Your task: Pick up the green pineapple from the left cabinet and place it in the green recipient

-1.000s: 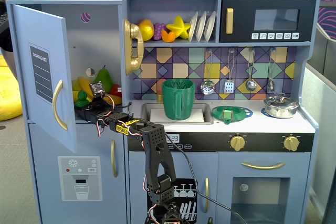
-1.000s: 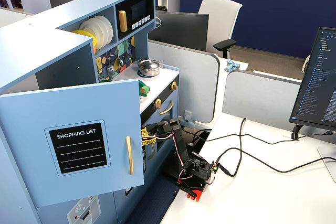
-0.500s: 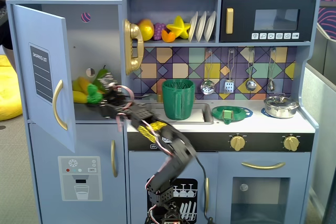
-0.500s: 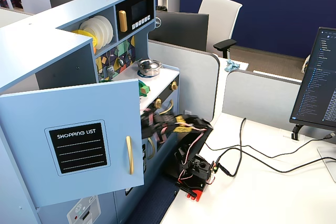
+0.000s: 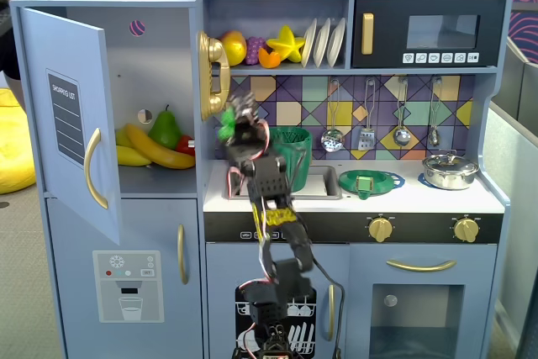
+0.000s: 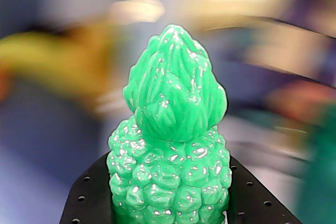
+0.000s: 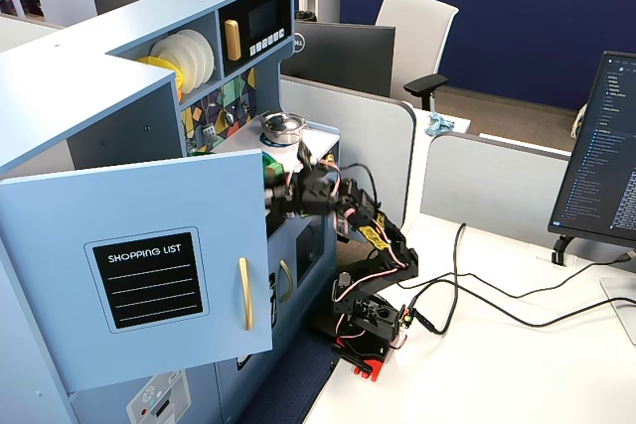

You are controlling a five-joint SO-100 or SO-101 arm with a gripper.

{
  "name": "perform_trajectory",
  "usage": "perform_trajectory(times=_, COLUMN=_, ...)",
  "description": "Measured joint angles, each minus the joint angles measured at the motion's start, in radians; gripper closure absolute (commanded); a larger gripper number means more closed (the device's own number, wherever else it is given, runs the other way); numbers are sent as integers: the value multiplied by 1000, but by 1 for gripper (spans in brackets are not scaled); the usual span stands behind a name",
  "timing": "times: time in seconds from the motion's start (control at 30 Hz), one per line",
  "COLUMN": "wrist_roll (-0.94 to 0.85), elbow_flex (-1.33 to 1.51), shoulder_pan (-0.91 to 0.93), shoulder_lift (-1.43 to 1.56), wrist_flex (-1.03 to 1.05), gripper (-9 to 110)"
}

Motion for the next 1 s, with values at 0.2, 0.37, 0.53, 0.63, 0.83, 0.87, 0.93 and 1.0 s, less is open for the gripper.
perform_trajectory(times=0.2, wrist_roll=58, elbow_flex=-279, shoulder_pan=153, shoulder_lift=-325, wrist_flex=0, gripper=101)
perform_trajectory(times=0.37, wrist_roll=61, elbow_flex=-468, shoulder_pan=233, shoulder_lift=-551, wrist_flex=-5, gripper=101)
perform_trajectory(times=0.53, wrist_roll=61, elbow_flex=-618, shoulder_pan=281, shoulder_lift=-742, wrist_flex=-8, gripper=101)
perform_trajectory(times=0.63, wrist_roll=61, elbow_flex=-660, shoulder_pan=318, shoulder_lift=-821, wrist_flex=-8, gripper=101)
perform_trajectory(times=0.83, wrist_roll=21, elbow_flex=-715, shoulder_pan=350, shoulder_lift=-942, wrist_flex=-8, gripper=87)
perform_trajectory(times=0.87, wrist_roll=21, elbow_flex=-726, shoulder_pan=353, shoulder_lift=-957, wrist_flex=-8, gripper=83)
perform_trajectory(times=0.93, wrist_roll=21, elbow_flex=-742, shoulder_pan=362, shoulder_lift=-977, wrist_flex=-8, gripper=77)
perform_trajectory(times=1.0, wrist_roll=21, elbow_flex=-755, shoulder_pan=373, shoulder_lift=-988, wrist_flex=-8, gripper=74)
